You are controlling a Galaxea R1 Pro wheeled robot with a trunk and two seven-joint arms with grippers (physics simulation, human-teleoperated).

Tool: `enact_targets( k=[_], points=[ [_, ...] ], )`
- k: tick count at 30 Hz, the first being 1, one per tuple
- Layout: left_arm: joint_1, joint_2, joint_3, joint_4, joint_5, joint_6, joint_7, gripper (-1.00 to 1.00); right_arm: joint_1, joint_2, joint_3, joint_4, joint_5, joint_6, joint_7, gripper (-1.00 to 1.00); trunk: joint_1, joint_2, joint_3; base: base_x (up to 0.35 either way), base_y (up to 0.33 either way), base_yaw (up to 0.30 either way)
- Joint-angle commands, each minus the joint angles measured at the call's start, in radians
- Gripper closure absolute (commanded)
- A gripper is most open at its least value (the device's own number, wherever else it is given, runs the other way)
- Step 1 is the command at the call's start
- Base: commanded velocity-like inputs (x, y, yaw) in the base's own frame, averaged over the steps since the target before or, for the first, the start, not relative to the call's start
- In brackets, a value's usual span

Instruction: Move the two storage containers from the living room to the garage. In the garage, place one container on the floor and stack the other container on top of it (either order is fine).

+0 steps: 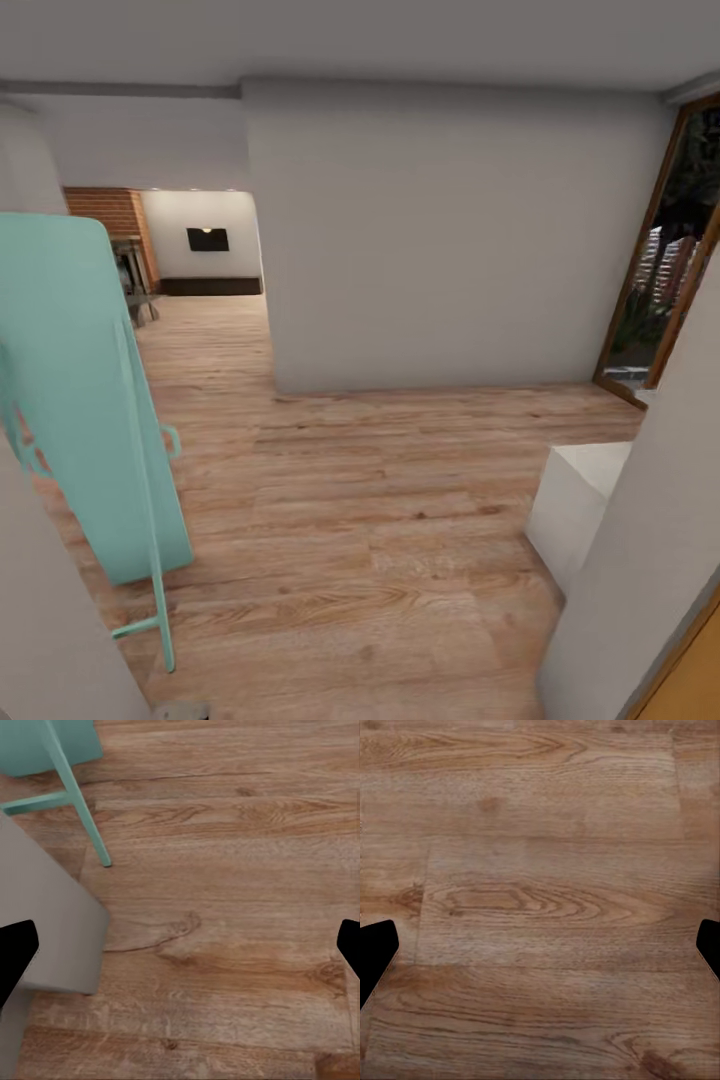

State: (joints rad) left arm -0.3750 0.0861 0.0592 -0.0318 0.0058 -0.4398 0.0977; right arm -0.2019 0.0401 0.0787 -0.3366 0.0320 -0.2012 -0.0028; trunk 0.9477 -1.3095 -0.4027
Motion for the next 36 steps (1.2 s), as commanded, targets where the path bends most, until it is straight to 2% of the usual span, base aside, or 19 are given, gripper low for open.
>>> enact_targets(
  k=[1,36],
  points=[
    [-0.001,0.000,0.005,0.001,0.000,-0.003,-0.001,-1.00,-0.001,0.000,0.001,0.001,0.003,-0.003,0.000,-1.00,0.001,-0.001,-0.001,0.346,0.000,0.191],
    [-0.001,0.000,0.005,0.001,0.000,-0.003,-0.001,-1.00,-0.001,-0.002,0.001,0.001,0.003,-0.003,0.000,-1.00,0.001,-0.001,-0.001,0.346,0.000,0.015]
  ],
)
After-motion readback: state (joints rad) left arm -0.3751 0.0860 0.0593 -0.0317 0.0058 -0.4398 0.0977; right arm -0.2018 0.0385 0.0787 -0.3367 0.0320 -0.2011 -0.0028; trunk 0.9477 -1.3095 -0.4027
